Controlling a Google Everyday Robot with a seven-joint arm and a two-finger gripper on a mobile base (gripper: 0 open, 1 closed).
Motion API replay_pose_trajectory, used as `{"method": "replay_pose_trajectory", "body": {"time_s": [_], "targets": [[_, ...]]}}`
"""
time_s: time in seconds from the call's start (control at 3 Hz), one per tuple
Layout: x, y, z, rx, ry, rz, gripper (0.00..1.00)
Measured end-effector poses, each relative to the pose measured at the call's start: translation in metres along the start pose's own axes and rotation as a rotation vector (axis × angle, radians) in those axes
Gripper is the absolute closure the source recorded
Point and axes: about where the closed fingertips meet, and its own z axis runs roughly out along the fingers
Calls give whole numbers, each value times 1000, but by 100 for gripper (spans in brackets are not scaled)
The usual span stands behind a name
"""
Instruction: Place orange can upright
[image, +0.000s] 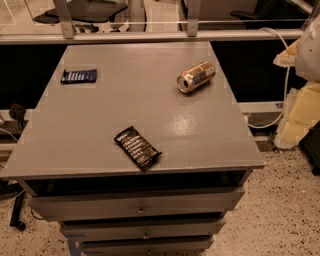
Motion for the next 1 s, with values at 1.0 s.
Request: {"method": "replay_pose_trajectory", "body": {"time_s": [1.0], "targets": [[-20,-87,43,132,-150,-72,0]]}}
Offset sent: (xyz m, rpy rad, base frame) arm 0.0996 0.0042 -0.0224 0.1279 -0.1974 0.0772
